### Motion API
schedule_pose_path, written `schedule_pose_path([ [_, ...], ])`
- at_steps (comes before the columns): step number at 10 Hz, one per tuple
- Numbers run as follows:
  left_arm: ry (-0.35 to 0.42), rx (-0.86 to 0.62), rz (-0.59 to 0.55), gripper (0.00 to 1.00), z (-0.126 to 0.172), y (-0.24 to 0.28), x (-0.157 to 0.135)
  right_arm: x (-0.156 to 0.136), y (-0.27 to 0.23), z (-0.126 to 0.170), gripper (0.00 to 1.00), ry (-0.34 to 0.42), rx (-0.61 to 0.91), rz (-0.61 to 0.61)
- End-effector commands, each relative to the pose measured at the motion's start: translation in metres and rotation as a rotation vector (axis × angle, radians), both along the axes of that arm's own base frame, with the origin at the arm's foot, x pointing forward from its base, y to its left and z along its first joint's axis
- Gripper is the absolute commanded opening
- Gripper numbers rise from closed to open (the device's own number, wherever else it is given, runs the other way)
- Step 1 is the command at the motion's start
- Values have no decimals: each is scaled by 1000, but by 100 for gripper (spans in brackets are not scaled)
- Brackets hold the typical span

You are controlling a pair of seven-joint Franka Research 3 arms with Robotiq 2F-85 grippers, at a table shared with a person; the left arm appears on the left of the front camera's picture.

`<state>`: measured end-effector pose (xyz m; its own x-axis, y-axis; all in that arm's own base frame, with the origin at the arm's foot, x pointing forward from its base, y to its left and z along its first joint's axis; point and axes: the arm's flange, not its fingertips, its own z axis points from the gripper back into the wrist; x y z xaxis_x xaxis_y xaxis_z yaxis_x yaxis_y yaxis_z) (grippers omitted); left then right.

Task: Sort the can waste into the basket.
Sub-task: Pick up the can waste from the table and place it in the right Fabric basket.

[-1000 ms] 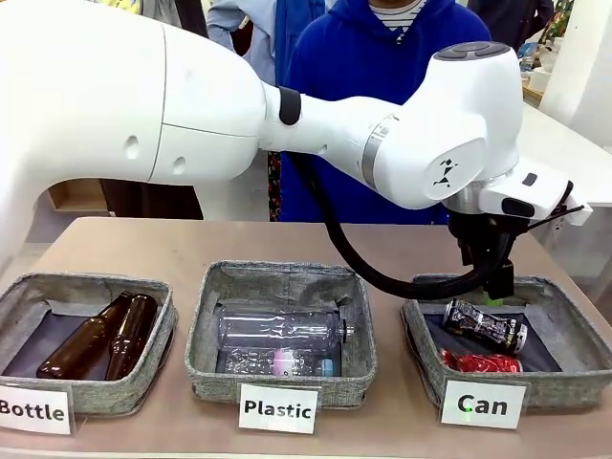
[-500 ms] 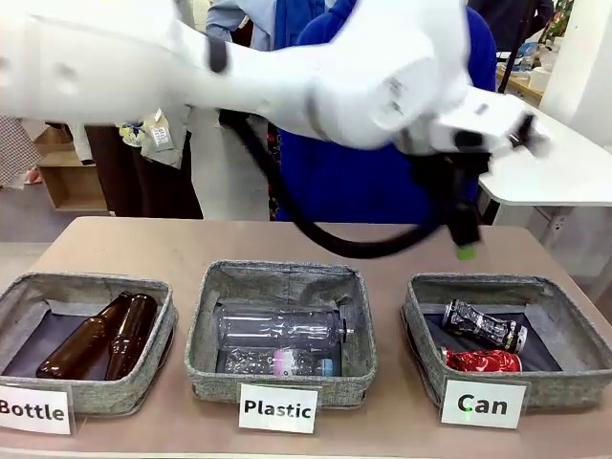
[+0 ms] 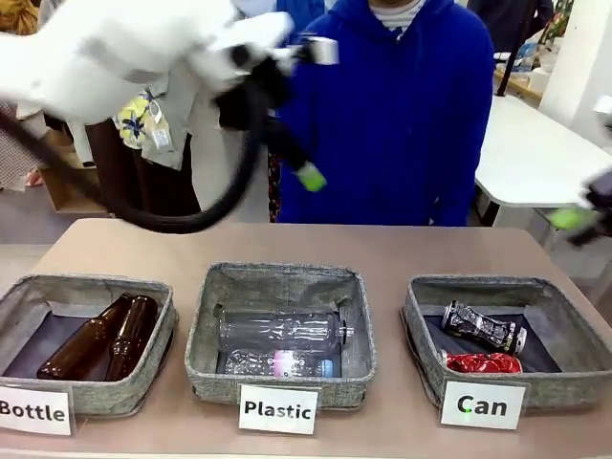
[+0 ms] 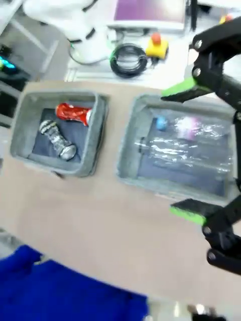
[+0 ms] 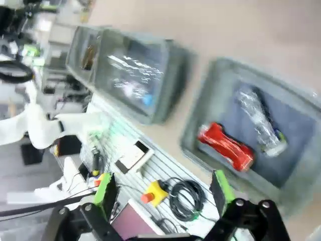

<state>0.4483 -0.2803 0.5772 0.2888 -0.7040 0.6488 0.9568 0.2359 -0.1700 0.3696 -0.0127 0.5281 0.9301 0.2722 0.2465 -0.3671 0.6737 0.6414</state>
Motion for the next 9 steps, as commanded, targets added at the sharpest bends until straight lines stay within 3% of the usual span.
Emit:
schedule_pose_path([
  [1,106,-180,88,100,-20,108,-14,30,14,-7,100,112,170,159],
  [2,158,-310,148,100,-41,162,-8,37,18,-18,100,199,316,232],
  [3,214,-406,201,100,-62,204,-2,45,11,-28,100,262,445,215],
  [4,290,-478,267,100,-86,239,3,51,-6,-38,100,309,601,148],
  [5,340,-521,301,100,-110,267,2,54,-25,-48,100,308,684,75],
  [7,416,-599,377,100,-149,313,-5,60,-50,-61,100,272,652,-213],
  [8,363,-503,330,100,-124,295,-7,66,-51,-63,100,241,533,-423],
  [9,363,-503,330,100,-124,295,-7,54,-60,-72,100,287,672,-37],
])
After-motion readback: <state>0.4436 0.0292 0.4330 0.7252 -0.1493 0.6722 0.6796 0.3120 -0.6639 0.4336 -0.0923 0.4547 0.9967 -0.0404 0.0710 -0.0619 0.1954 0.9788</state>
